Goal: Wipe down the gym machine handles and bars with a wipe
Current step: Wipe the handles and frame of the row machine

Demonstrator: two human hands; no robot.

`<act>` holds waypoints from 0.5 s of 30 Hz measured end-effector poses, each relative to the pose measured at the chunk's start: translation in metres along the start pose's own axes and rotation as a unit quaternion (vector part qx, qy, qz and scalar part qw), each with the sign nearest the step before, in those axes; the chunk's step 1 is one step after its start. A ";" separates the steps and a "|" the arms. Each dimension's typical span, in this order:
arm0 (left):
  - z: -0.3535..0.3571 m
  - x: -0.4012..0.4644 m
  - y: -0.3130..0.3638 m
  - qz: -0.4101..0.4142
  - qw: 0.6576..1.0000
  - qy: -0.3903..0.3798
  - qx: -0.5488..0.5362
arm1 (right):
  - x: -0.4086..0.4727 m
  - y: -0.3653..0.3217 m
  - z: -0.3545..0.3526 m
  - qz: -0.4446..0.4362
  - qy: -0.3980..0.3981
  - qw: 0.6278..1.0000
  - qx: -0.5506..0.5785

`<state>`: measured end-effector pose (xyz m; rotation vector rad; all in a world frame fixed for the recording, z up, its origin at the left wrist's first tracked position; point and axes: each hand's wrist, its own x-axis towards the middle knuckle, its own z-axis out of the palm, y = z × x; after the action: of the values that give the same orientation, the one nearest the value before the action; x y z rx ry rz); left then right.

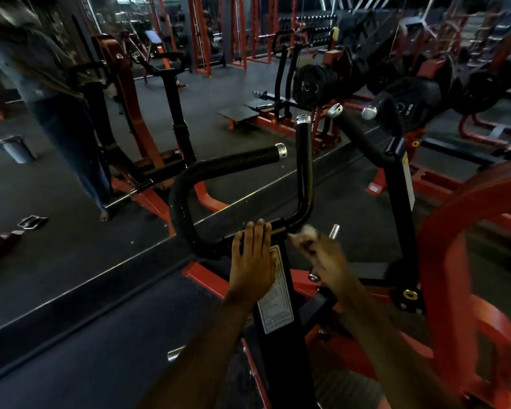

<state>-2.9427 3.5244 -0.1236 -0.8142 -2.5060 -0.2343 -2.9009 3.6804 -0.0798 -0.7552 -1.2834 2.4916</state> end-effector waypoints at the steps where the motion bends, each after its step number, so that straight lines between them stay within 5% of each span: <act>1: 0.000 0.000 0.000 0.002 1.000 0.000 0.005 | 0.003 -0.012 0.001 -0.076 0.042 0.996 -0.001; 3: 0.000 0.001 0.000 0.000 1.000 -0.001 0.010 | 0.018 -0.045 0.008 -0.250 0.121 0.959 -0.062; 5: 0.000 0.000 0.001 -0.005 1.000 -0.012 0.007 | 0.029 -0.063 0.014 -0.346 0.093 0.908 -0.217; 7: 0.000 -0.001 0.000 -0.013 1.000 -0.019 -0.003 | 0.031 -0.055 0.014 -0.400 0.086 0.807 -0.425; 9: 0.001 -0.001 0.000 -0.010 1.000 -0.013 -0.007 | 0.025 -0.024 0.008 -0.438 0.047 0.741 -0.508; 11: 0.001 -0.001 0.000 -0.006 1.000 -0.005 -0.010 | 0.005 0.006 0.004 -0.511 0.010 0.637 -0.578; 13: 0.002 -0.002 -0.001 -0.002 1.000 0.010 -0.009 | -0.006 0.012 -0.001 -0.525 -0.048 0.621 -0.580; 15: 0.003 -0.001 0.000 0.002 1.000 0.024 -0.002 | 0.001 -0.005 0.004 -0.537 -0.024 0.622 -0.569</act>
<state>-2.9431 3.5244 -0.1267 -0.8056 -2.4601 -0.2546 -2.9036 3.6811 -0.0742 0.0712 -2.3039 0.5712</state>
